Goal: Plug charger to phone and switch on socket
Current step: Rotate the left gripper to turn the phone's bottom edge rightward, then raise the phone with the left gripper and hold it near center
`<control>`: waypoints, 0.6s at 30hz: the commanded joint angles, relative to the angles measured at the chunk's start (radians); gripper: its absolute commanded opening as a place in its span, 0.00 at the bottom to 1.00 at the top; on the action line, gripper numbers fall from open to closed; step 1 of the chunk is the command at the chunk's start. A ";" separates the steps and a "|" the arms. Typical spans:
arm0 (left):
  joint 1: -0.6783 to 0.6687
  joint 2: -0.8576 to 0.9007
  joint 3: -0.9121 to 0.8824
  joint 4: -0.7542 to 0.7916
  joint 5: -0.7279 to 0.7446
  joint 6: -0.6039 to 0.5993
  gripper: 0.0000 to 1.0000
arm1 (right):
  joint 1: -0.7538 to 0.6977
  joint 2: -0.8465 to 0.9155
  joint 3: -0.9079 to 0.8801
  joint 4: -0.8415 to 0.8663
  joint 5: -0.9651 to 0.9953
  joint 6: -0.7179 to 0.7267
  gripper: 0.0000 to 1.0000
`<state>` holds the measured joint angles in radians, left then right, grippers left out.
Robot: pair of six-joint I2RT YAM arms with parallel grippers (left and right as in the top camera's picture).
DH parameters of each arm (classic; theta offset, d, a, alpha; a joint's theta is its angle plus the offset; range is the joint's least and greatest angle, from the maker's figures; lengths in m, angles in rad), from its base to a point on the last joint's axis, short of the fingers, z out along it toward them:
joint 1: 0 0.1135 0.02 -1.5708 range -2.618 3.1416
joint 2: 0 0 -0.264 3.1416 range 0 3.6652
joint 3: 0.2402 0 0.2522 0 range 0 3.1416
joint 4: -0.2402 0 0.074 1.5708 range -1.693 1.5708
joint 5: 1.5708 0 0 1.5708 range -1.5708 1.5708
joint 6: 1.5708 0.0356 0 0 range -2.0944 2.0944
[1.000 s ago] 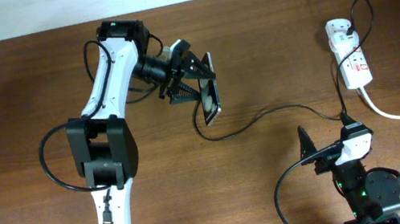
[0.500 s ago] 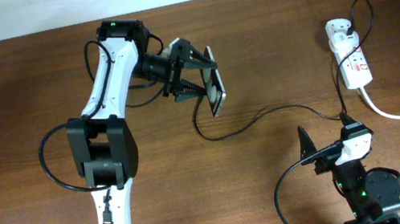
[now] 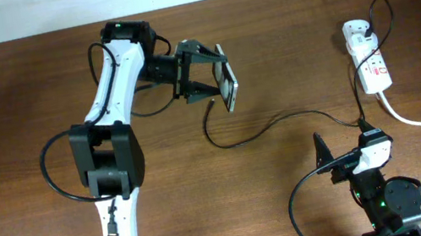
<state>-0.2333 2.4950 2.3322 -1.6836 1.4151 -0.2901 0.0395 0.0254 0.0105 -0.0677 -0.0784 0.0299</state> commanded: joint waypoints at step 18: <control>0.187 -0.004 0.025 -0.005 0.121 -0.241 0.15 | 0.006 -0.003 -0.005 -0.005 0.005 0.005 0.99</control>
<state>-0.0536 2.4950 2.3322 -1.6840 1.4708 -0.4973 0.0395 0.0254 0.0105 -0.0677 -0.0784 0.0299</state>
